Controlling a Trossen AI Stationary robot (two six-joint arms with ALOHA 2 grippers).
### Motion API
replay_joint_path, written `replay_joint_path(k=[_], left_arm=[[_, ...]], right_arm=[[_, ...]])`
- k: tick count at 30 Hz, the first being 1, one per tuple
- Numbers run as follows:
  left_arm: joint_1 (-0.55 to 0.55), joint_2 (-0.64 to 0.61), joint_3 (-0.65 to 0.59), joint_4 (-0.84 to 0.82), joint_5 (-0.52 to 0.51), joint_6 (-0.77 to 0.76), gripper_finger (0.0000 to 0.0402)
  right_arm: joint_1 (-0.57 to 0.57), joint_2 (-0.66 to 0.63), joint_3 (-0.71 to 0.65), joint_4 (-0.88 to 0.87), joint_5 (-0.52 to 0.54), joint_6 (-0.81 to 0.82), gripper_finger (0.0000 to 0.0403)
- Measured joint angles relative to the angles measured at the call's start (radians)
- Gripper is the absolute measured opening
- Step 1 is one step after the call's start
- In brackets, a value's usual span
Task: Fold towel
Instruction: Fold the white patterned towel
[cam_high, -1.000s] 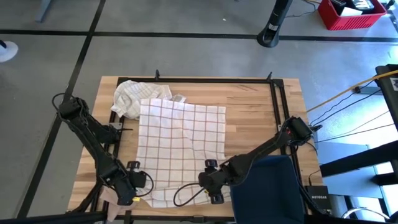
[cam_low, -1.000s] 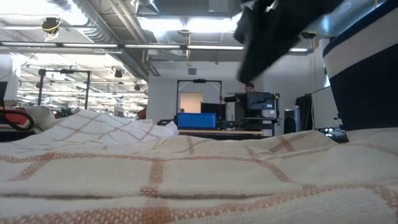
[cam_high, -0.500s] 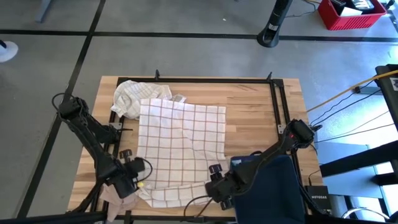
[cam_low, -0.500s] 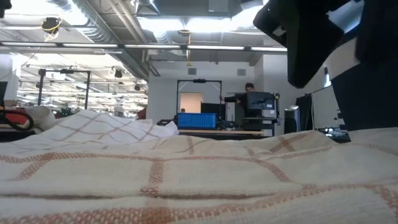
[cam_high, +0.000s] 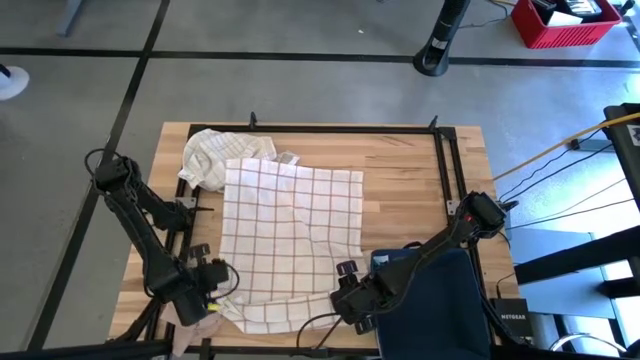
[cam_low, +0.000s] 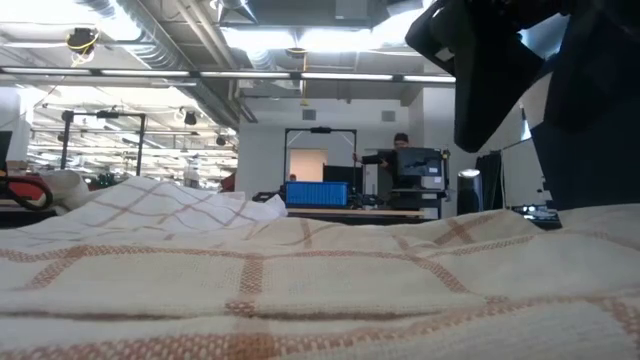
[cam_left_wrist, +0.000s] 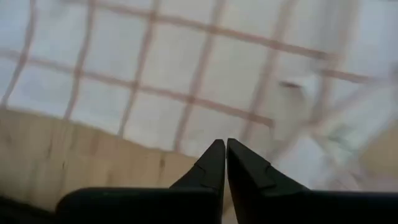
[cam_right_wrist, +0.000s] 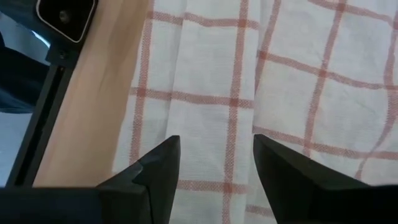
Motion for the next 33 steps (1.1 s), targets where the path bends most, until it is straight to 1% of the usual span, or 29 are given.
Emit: replay_joint_path(k=[3,6,11,15,17,19,23,25,27,30,33], left_arm=[[0.0,-0.001,0.039,0.004,0.004,0.093,0.0039],[0.002,-0.001,0.042,0.018,0.017,0.142,0.0082],[0.053,-0.001,0.022,0.082,0.138,0.235,0.0159],[0.116,-0.001,0.022,0.099,0.168,0.342,0.0195],[0.15,-0.001,0.021,0.103,0.206,0.395,0.0202],[0.184,-0.001,-0.001,0.131,0.274,0.431,0.0202],[0.228,0.0,-0.078,0.242,0.433,0.463,0.0196],[0.238,0.0,-0.1,0.293,0.486,0.467,0.0193],[0.238,0.0,-0.106,0.314,0.503,0.481,0.019],[0.231,0.006,-0.107,0.313,0.501,0.485,0.018],[0.228,0.022,-0.107,0.311,0.498,0.498,0.0155]], right_arm=[[0.0,0.0,0.0,0.002,0.01,0.0,0.0205],[0.0,0.0,0.0,0.003,0.016,0.001,0.0205],[0.0,0.0,0.0,0.003,0.017,0.001,0.0205],[0.0,0.0,0.0,0.003,0.04,0.0,0.0205],[0.0,0.0,0.0,0.003,0.046,0.003,0.0205],[0.001,0.0,-0.001,0.003,0.047,0.007,0.0205],[0.001,0.0,-0.001,0.003,0.049,0.009,0.0205],[0.0,0.0,-0.001,0.003,0.049,0.009,0.0205],[0.001,0.0,-0.001,0.003,0.049,0.01,0.0205],[0.001,0.0,-0.001,0.003,0.049,0.008,0.0205],[0.001,0.0,-0.001,0.003,0.049,0.007,0.0205]])
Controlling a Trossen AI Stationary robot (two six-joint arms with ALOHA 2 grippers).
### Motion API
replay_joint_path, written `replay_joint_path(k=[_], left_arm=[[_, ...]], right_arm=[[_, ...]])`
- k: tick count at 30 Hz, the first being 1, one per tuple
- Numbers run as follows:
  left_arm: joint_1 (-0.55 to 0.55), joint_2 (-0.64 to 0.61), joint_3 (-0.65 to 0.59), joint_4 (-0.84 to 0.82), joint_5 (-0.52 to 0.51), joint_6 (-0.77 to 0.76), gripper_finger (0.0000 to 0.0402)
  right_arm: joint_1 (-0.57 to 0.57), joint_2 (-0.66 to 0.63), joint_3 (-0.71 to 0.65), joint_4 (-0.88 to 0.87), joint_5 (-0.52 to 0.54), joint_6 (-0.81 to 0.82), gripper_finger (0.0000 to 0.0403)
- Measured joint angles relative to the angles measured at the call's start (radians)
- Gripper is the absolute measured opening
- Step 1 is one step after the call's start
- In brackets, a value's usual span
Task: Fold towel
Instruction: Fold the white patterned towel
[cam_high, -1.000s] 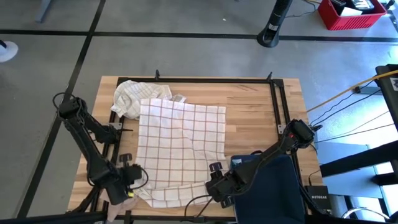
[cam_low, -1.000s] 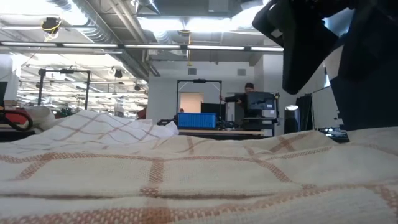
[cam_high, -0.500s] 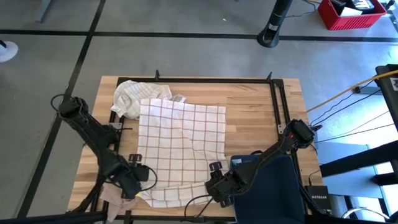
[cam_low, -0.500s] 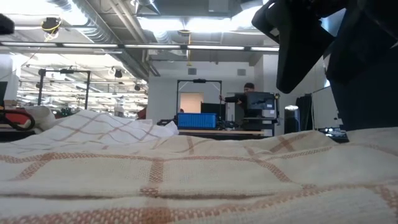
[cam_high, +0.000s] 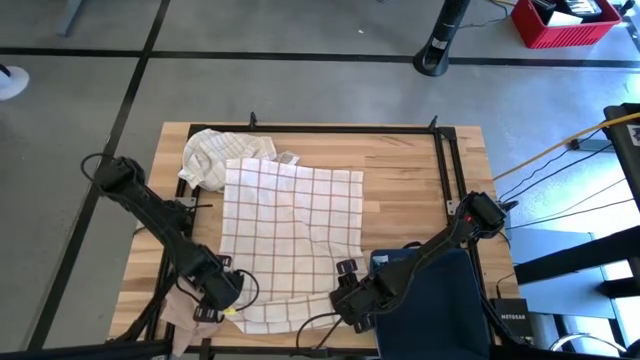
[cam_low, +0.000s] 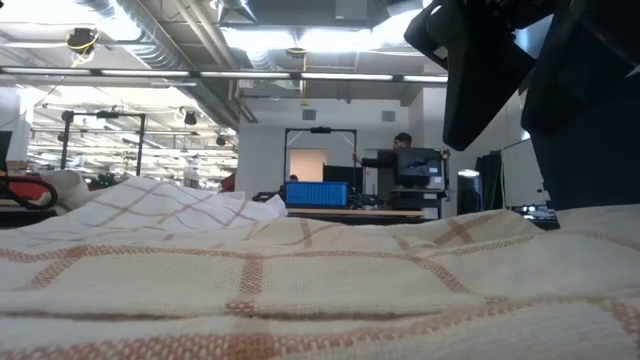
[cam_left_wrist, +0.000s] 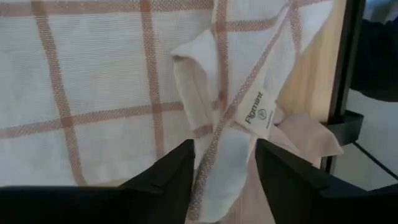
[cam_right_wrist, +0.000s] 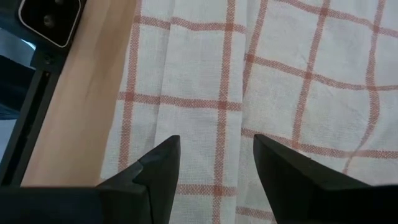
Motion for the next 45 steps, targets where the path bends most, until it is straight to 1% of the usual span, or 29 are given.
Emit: replay_joint_path(k=[3,7,8,11,14,17,20,23,25,28,30,38,41,45], left_arm=[[0.0,0.019,0.0,-0.001,-0.022,0.015,0.011],[0.0,0.007,-0.001,-0.006,-0.085,-0.004,0.0024],[-0.002,-0.006,-0.001,-0.019,-0.107,-0.023,0.0013],[-0.026,-0.061,0.011,-0.131,-0.226,-0.145,0.0012],[-0.059,-0.136,0.013,-0.247,-0.38,-0.296,0.0005],[-0.091,-0.189,0.014,-0.369,-0.532,-0.474,0.0004],[-0.105,-0.208,0.013,-0.447,-0.613,-0.597,0.0007],[-0.101,-0.206,-0.011,-0.444,-0.624,-0.646,0.0002],[-0.1,-0.198,-0.033,-0.437,-0.626,-0.67,0.0004],[-0.1,-0.193,-0.066,-0.402,-0.622,-0.675,0.0006],[-0.1,-0.193,-0.086,-0.363,-0.618,-0.67,0.0003],[-0.1,-0.194,-0.116,-0.337,-0.617,-0.675,0.0006],[-0.1,-0.194,-0.116,-0.336,-0.616,-0.674,0.0002],[-0.1,-0.194,-0.116,-0.336,-0.616,-0.674,0.0006]], right_arm=[[0.0,0.0,0.0,0.0,0.0,-0.001,0.0205],[0.0,0.0,0.0,0.003,0.0,-0.007,0.0205],[0.0,0.0,0.0,0.003,0.0,-0.007,0.0205],[0.0,0.0,0.0,0.002,-0.013,-0.007,0.0205],[0.0,0.0,0.0,0.002,-0.044,-0.001,0.0205],[0.0,0.0,0.0,0.003,-0.042,-0.001,0.0205],[0.0,0.001,0.0,0.003,-0.033,-0.006,0.0205],[0.0,0.021,0.0,0.009,-0.035,-0.005,0.0205],[0.0,0.044,0.0,0.031,-0.059,0.002,0.0205],[0.001,0.071,0.007,0.076,-0.098,0.025,0.0205],[0.001,0.079,0.03,0.078,-0.105,0.034,0.0205],[0.009,0.103,0.044,0.077,-0.084,0.05,0.0204],[0.013,0.129,0.044,0.069,-0.069,0.123,0.0204],[0.021,0.149,0.044,0.052,-0.068,0.154,0.0204]])
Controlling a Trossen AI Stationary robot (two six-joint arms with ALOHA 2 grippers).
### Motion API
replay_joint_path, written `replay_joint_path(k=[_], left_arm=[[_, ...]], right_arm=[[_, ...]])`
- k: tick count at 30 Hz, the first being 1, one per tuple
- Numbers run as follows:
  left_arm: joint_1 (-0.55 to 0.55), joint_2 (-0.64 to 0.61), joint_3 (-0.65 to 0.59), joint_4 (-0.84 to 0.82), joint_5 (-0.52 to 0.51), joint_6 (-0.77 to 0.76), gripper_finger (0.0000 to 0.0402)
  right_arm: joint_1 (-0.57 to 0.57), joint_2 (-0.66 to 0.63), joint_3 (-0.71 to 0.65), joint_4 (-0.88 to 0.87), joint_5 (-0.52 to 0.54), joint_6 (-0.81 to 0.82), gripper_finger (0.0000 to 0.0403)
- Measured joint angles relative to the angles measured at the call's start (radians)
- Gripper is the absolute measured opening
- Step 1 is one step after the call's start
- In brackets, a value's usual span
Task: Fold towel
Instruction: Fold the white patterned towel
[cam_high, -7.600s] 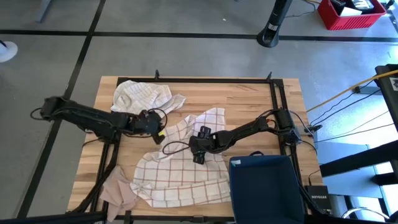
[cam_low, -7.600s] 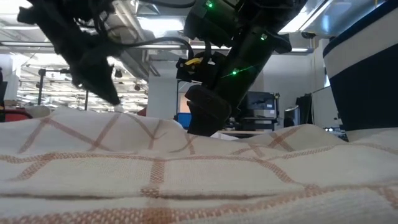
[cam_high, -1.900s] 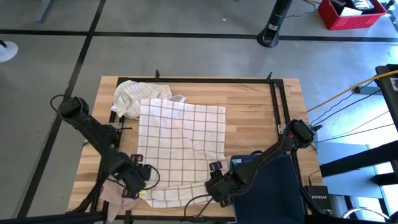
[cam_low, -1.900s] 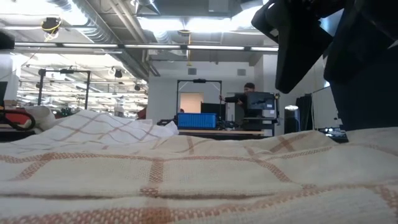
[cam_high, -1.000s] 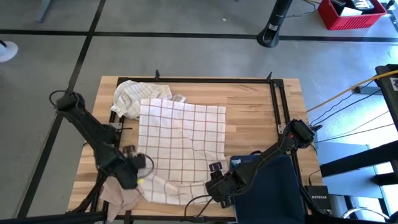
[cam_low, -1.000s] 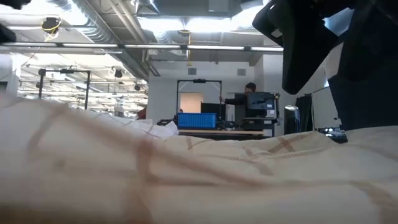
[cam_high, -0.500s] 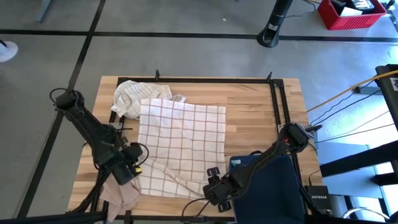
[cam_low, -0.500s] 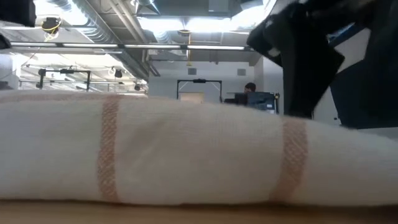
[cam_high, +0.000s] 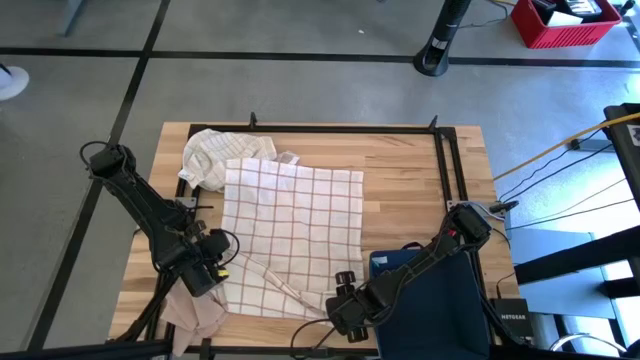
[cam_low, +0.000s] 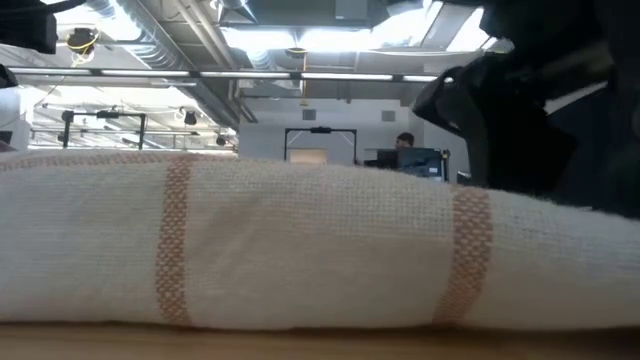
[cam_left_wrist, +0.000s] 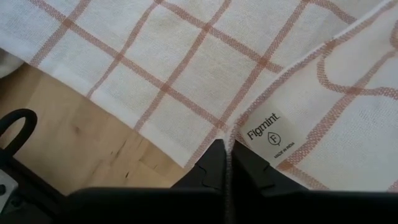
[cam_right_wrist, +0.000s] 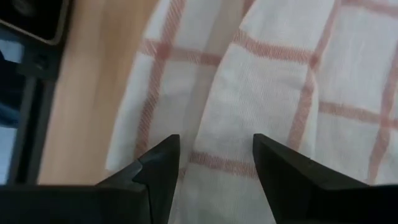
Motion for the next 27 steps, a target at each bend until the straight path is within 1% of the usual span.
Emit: replay_joint_path(k=[10,13,15,18,20,22,25,27], left_arm=[[0.0,0.0,0.0,0.0,0.0,0.0,0.0005],[0.0,0.0,0.0,0.0,0.0,0.0,0.0005],[0.0,0.0,0.0,0.0,0.0,0.0,0.0003],[0.0,0.0,0.0,0.002,0.0,0.005,0.0003],[0.0,0.0,0.0,0.003,0.0,0.006,0.0005],[0.0,0.0,0.0,0.003,0.0,0.009,0.0006],[0.0,0.0,0.0,0.003,0.0,0.024,0.0004],[0.0,0.0,0.0,0.003,0.0,0.024,0.0002]], right_arm=[[-0.001,0.002,0.002,-0.105,0.116,0.024,0.0204],[-0.001,0.003,0.037,-0.173,0.149,0.031,0.0204],[-0.001,0.003,0.073,-0.227,0.207,0.034,0.0204],[-0.001,0.003,0.116,-0.309,0.332,0.053,0.0204],[-0.006,0.003,0.127,-0.333,0.367,0.054,0.0204],[-0.009,0.003,0.129,-0.345,0.341,0.052,0.0204],[-0.01,0.003,0.132,-0.337,0.25,0.025,0.0204],[-0.005,0.003,0.131,-0.336,0.214,0.021,0.0204]])
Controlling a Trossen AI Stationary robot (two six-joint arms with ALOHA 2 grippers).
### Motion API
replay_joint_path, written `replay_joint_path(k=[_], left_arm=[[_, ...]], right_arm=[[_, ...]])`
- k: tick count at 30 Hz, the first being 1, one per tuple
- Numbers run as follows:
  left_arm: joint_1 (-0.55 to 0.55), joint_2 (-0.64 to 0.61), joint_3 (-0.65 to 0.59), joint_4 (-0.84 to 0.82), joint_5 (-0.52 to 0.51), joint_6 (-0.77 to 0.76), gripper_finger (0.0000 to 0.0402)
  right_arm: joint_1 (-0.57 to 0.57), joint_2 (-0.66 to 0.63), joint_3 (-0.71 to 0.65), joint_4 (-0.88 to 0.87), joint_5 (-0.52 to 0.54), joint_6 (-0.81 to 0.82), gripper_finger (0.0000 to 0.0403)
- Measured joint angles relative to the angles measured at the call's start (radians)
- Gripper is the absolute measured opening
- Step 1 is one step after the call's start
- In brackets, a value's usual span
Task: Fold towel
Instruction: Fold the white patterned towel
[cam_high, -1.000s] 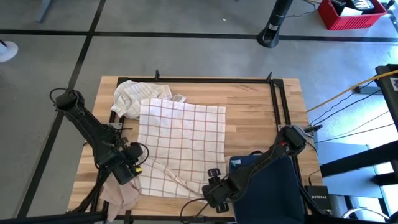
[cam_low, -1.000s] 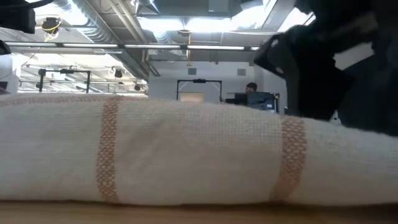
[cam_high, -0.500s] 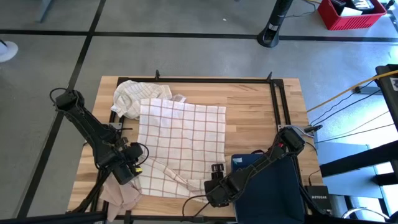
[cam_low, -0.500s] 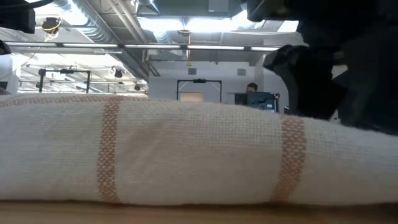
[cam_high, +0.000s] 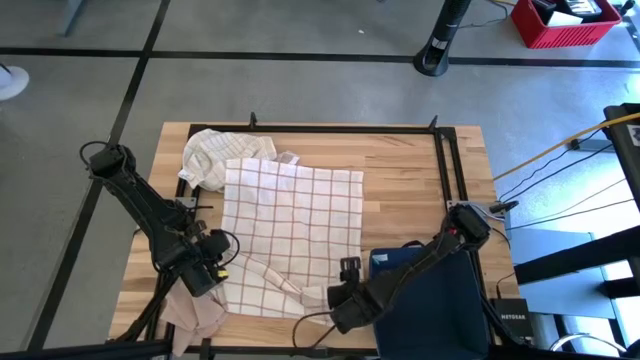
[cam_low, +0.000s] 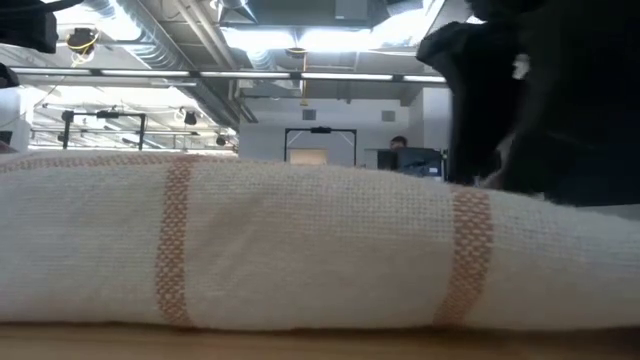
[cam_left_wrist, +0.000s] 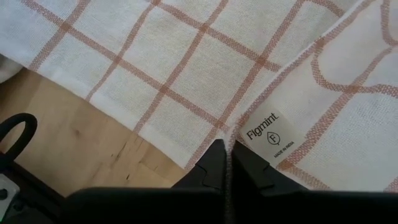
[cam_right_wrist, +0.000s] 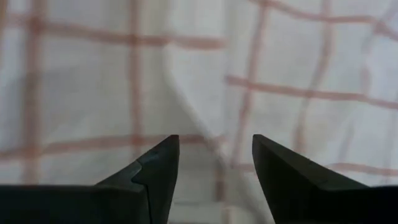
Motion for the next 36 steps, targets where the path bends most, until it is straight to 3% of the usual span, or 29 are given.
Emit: replay_joint_path(k=[5,11,18,21,23,29,36], left_arm=[[0.0,0.0,0.0,0.0,0.0,0.002,0.0006],[0.0,0.0,0.0,0.014,0.0,0.021,0.0002],[0.0,0.0,0.001,0.026,0.0,0.058,0.0006],[0.0,0.0,0.001,0.027,0.0,0.078,0.0002],[0.0,0.0,0.01,0.016,0.0,0.081,0.0002],[-0.003,-0.029,0.109,-0.011,0.0,0.146,0.0005],[-0.003,-0.066,0.21,-0.213,-0.046,0.146,0.0005]], right_arm=[[0.013,0.0,-0.036,0.05,-0.07,-0.031,0.0204],[0.016,0.0,-0.045,0.048,0.053,-0.047,0.0189],[0.01,0.003,-0.046,-0.012,0.07,-0.045,0.0089],[0.005,0.003,-0.046,0.006,0.033,-0.021,0.0025],[0.001,0.003,-0.04,0.024,-0.008,-0.016,0.001],[-0.009,0.003,0.094,-0.099,-0.007,0.034,0.0006],[-0.041,0.002,0.316,-0.401,0.148,0.116,0.0004]])
